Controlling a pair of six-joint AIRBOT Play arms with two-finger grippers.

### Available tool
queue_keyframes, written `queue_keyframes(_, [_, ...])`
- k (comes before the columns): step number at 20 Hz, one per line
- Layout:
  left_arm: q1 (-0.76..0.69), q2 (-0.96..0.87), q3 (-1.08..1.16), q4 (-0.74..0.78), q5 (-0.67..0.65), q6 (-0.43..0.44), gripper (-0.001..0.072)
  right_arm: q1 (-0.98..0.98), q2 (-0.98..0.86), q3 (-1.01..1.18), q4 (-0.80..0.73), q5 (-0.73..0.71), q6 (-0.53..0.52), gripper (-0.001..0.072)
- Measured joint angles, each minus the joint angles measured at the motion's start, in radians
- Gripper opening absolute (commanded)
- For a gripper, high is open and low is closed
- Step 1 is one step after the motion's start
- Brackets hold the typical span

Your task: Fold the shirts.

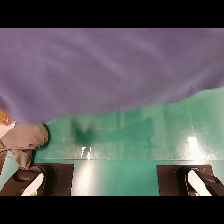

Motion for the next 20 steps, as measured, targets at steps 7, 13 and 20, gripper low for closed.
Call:
queue_keyframes(7, [0.001,-0.3,-0.294,-0.02,-0.085,-0.005,0.0023,0.138,-0.304,-0.107,-0.039,0.067,-0.002,0.0011])
queue_keyframes(13, [0.001,-0.654,-0.422,-0.042,0.026,-0.003,0.0028,0.222,-0.613,-0.194,-0.089,0.025,-0.002,0.0013])
queue_keyframes(20, [0.045,-0.774,-0.401,-0.048,-0.002,-0.002,0.0456,0.217,-0.784,-0.097,0.044,0.045,-0.002,0.0353])
